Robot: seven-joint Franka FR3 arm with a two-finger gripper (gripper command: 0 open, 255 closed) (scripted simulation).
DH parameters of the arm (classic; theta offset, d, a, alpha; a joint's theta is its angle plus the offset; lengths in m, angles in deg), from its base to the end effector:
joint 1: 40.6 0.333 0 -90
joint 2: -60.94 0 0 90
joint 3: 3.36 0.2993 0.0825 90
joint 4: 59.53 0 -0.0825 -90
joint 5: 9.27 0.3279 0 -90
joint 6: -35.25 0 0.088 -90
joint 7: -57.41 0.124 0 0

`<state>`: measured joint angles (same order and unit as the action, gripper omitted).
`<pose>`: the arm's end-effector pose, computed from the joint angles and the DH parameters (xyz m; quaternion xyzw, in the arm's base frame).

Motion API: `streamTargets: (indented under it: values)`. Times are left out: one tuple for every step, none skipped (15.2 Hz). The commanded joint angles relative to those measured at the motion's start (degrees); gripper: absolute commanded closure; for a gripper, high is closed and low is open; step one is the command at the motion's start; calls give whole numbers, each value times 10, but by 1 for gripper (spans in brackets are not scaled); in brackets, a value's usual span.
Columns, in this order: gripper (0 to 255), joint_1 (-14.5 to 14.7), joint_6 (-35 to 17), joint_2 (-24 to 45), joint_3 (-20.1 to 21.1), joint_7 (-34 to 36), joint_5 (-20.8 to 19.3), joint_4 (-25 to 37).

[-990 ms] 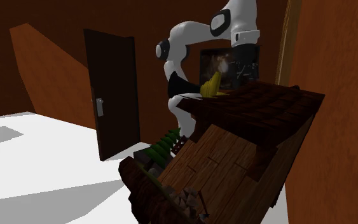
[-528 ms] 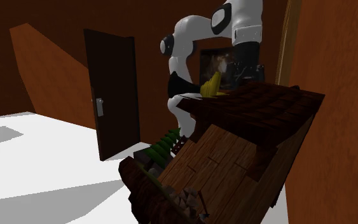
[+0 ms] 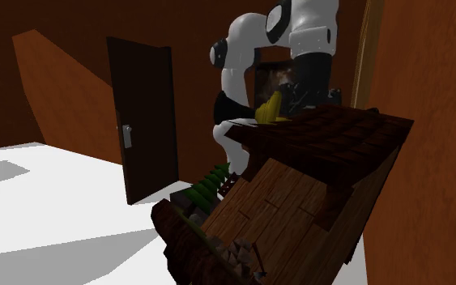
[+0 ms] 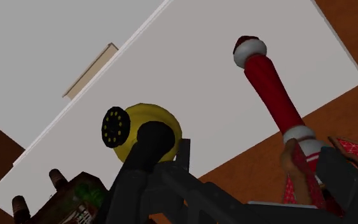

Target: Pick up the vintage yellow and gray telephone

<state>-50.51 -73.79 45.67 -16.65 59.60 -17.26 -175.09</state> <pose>0.4010 -0.1960 0.5536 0.9764 -0.1999 0.0654 0.0496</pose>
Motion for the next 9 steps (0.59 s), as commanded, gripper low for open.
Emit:
streamTargets:
  values:
    - [0, -10, -4, 36, -15, -1, 1, 34]
    - [0, -15, -6, 52, -21, 0, 1, 48]
    - [0, -20, -7, 68, -27, 0, 3, 63]
    - [0, -24, -8, 84, -34, 1, 4, 79]
    - [0, -29, -9, 100, -40, 1, 6, 95]
    - [0, -33, -10, 116, -47, 2, 9, 111]
    - [0, -38, -10, 133, -53, 2, 12, 127]
    - [0, -43, -9, 147, -58, 2, 15, 142]
    - [0, -43, -17, 147, -58, 2, 14, 134]
